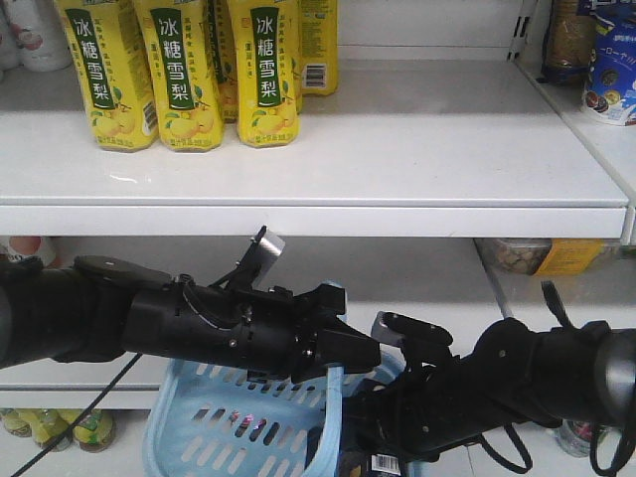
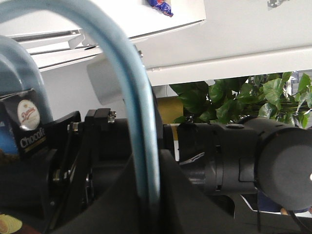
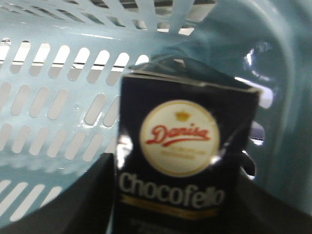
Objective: Left arm holds basket, right arm returns cookies
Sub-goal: 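Grasp the Chocofello cookie box with the right gripper and lift it out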
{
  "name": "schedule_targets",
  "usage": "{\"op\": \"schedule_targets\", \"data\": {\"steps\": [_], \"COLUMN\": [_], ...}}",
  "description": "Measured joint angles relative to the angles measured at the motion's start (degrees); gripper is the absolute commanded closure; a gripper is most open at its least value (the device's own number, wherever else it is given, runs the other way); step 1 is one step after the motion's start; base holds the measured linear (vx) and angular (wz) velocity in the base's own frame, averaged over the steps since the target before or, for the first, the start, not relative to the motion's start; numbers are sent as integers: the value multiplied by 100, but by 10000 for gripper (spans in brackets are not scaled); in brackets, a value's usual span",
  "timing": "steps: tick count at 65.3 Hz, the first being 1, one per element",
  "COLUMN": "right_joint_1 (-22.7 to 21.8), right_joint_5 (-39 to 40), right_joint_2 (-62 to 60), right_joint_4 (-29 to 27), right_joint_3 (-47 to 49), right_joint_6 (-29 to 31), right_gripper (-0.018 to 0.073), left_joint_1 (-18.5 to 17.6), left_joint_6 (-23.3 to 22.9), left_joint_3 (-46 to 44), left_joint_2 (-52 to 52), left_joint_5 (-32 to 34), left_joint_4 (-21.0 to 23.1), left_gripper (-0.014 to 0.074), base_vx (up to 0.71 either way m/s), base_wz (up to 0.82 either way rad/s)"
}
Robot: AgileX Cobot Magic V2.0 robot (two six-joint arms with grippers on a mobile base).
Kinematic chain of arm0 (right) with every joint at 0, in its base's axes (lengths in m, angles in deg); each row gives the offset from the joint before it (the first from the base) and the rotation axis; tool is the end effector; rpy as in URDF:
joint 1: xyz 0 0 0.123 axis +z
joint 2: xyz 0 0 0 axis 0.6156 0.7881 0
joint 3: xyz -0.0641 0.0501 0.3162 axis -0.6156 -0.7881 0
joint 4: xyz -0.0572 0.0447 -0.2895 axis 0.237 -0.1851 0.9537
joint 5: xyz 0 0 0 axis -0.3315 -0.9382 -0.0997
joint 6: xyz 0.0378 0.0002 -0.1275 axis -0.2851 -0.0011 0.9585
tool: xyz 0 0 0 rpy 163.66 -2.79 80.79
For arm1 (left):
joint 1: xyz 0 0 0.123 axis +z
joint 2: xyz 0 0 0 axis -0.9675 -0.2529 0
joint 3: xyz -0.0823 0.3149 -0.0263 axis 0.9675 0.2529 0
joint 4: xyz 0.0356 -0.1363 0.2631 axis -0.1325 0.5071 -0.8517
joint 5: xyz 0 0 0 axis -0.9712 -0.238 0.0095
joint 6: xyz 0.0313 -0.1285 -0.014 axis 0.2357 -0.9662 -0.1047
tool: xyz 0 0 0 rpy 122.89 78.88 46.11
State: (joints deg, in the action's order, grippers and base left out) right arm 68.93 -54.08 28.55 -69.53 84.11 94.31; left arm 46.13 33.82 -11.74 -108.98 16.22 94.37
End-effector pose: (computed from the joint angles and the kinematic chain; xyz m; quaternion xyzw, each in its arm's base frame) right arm 0.2619 0.2016 0.0993 -0.0114 0.9689 0.2276 0.0963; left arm 0.3001 -0.2810 0.2182 0.0151 0.8256 -0.5571 0.0885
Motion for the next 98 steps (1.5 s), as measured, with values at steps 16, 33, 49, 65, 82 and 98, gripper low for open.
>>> {"op": "schedule_targets", "data": {"steps": [16,33,49,65,82,98], "right_joint_1": [0,0,0,-121,-198,-205], "right_joint_5": [0,12,73,-29,-190,-236], "right_joint_2": [0,0,-368,-695,-754,-1155], "right_joint_4": [-5,-1,-1,71,346,562], "right_joint_3": [0,0,0,-18,-23,-37], "right_joint_6": [5,5,5,14,14,21], "right_gripper": [427,424,419,417,409,405], "left_joint_1": [0,0,0,0,0,0], "left_joint_6": [0,0,0,0,0,0], "left_joint_3": [0,0,0,0,0,0], "left_joint_2": [0,0,0,0,0,0], "left_joint_5": [0,0,0,0,0,-11], "left_joint_4": [0,0,5,19,19,19], "left_gripper": [603,603,603,603,603,603], "base_vx": [0,0,0,0,0,0], "base_wz": [0,0,0,0,0,0]}}
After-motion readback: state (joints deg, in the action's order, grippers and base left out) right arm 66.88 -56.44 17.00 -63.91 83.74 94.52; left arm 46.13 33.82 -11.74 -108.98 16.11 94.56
